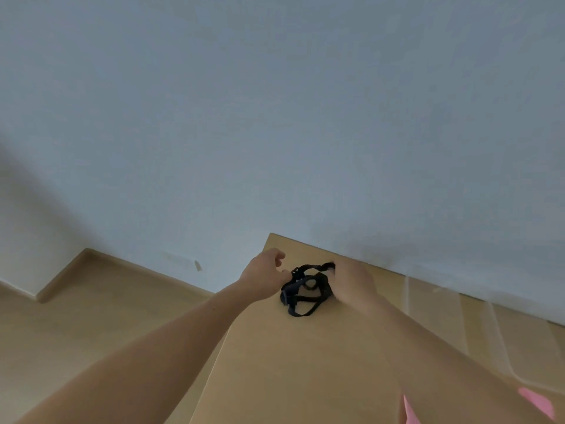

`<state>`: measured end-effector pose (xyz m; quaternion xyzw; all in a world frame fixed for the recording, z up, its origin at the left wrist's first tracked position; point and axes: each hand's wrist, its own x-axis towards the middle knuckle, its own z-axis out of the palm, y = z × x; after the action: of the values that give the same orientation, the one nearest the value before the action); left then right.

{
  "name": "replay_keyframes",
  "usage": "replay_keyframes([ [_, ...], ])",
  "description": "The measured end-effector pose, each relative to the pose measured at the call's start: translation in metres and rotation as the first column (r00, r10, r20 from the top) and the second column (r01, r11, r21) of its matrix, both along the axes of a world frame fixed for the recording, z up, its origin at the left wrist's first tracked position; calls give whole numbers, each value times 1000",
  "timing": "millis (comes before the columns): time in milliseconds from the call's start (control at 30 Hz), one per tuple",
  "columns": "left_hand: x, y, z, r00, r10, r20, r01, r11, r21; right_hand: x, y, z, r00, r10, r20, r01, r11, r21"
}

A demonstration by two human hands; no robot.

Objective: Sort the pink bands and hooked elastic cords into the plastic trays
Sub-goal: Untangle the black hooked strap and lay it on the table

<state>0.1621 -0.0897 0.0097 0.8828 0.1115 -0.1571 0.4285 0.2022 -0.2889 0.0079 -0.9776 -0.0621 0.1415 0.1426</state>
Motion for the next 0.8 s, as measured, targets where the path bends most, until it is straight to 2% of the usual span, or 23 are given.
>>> replay_keyframes([
  [67,7,-11,13,997,-69,20,70,996,-48,5,-3,28,998,-64,-6,64,976,209],
  [133,14,-25,30,984,-171,44,175,980,-91,6,-8,59,995,-81,-57,97,910,403],
  [233,21,-47,59,951,-302,67,307,945,-112,1,-22,99,994,-34,-102,84,835,544],
  [300,23,-61,74,945,-305,120,321,933,-160,-4,-34,122,996,-52,-70,84,784,615],
  [400,26,-79,108,962,-222,158,265,898,-352,-11,-63,151,991,-130,-36,115,667,736],
  [533,30,-107,162,955,-144,261,253,856,-452,-25,-115,173,980,-197,-14,136,622,771],
  [667,26,-152,201,946,-60,318,242,783,-572,-42,-163,185,976,-215,13,149,716,682],
  [800,18,-199,225,931,63,360,187,764,-617,-63,-223,200,966,-258,23,171,700,694],
])
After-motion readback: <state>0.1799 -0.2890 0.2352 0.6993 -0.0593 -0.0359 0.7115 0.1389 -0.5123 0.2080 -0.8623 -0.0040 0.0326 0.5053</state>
